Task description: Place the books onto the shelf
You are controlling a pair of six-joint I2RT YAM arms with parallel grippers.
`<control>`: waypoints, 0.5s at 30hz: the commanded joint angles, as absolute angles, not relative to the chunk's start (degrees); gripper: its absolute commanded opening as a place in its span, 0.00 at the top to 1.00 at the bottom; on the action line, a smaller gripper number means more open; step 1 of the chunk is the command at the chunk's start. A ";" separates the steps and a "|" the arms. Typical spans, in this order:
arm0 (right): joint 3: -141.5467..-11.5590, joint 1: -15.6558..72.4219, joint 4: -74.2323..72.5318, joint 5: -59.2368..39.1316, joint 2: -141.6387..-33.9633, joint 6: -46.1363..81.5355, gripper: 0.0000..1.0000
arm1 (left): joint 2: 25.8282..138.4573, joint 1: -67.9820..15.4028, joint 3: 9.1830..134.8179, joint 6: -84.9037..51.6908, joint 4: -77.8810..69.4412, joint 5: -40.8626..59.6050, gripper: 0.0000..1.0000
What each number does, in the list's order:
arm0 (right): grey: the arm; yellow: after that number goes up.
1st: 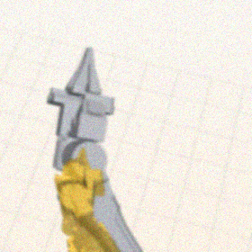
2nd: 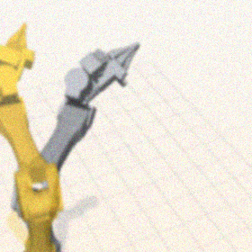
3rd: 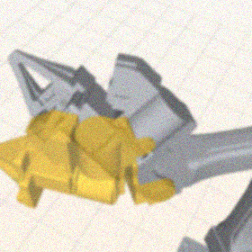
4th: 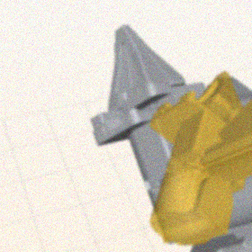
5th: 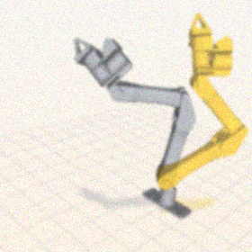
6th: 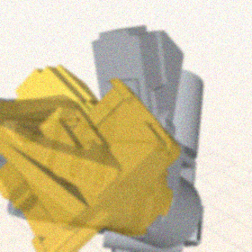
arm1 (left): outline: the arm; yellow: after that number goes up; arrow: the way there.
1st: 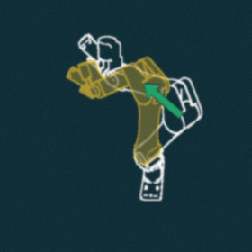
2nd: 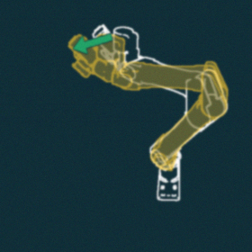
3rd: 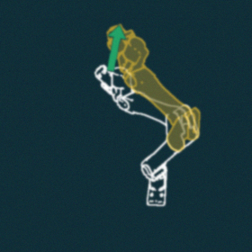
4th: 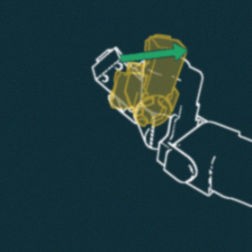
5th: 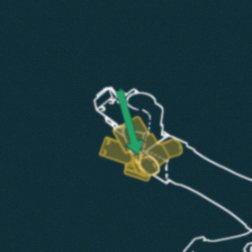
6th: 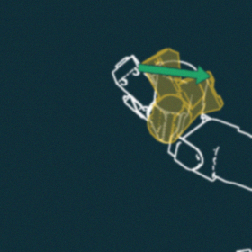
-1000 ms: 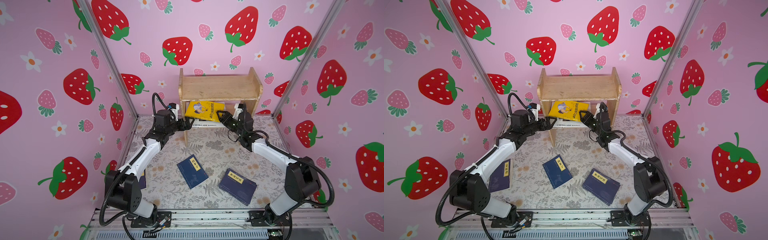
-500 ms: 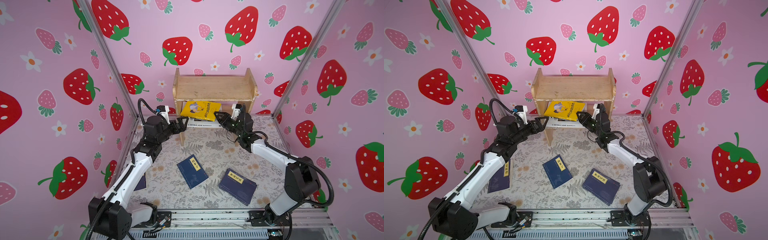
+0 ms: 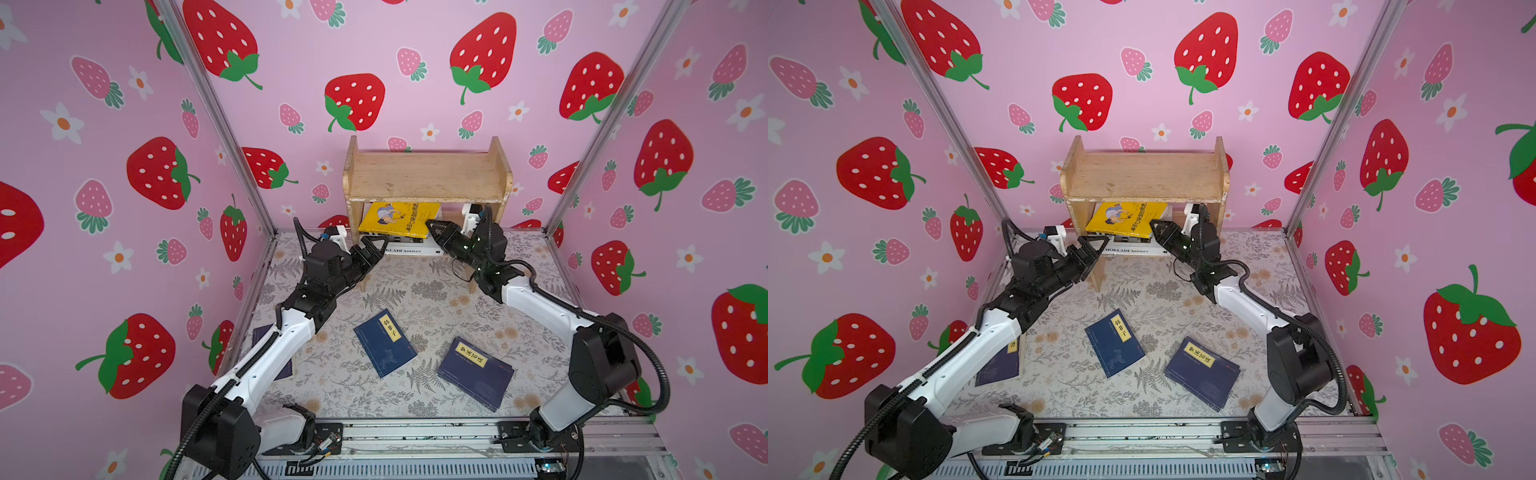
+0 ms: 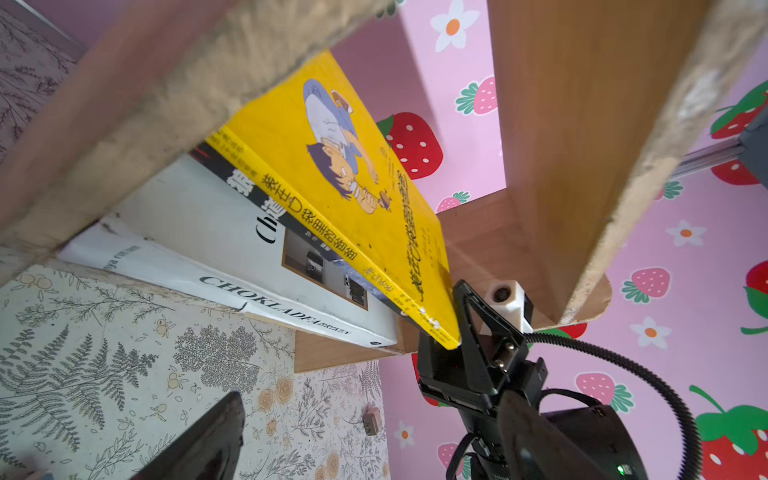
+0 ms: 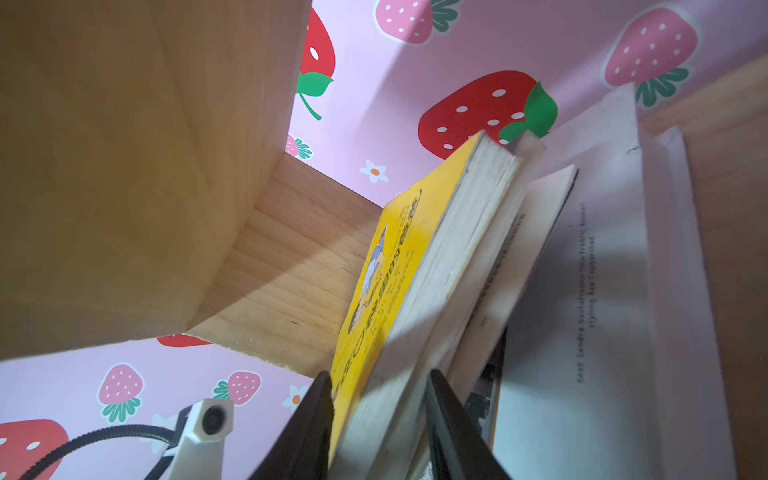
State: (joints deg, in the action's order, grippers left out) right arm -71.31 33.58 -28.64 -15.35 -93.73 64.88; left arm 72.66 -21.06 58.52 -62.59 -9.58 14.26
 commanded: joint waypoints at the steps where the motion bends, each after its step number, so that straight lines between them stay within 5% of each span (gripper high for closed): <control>1: -73.96 35.73 -33.40 -20.09 -93.69 65.66 0.60 | 74.55 -21.48 58.33 -69.59 -16.60 10.69 0.05; 15: -74.44 35.77 -33.66 -21.26 -94.74 66.34 0.59 | 83.38 -21.79 60.56 -78.22 -27.42 5.64 0.13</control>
State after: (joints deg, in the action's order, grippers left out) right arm -72.01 33.63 -28.82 -16.14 -94.02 64.95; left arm 83.33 -21.56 58.52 -75.42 -22.31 8.08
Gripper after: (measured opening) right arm 0.410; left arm 0.877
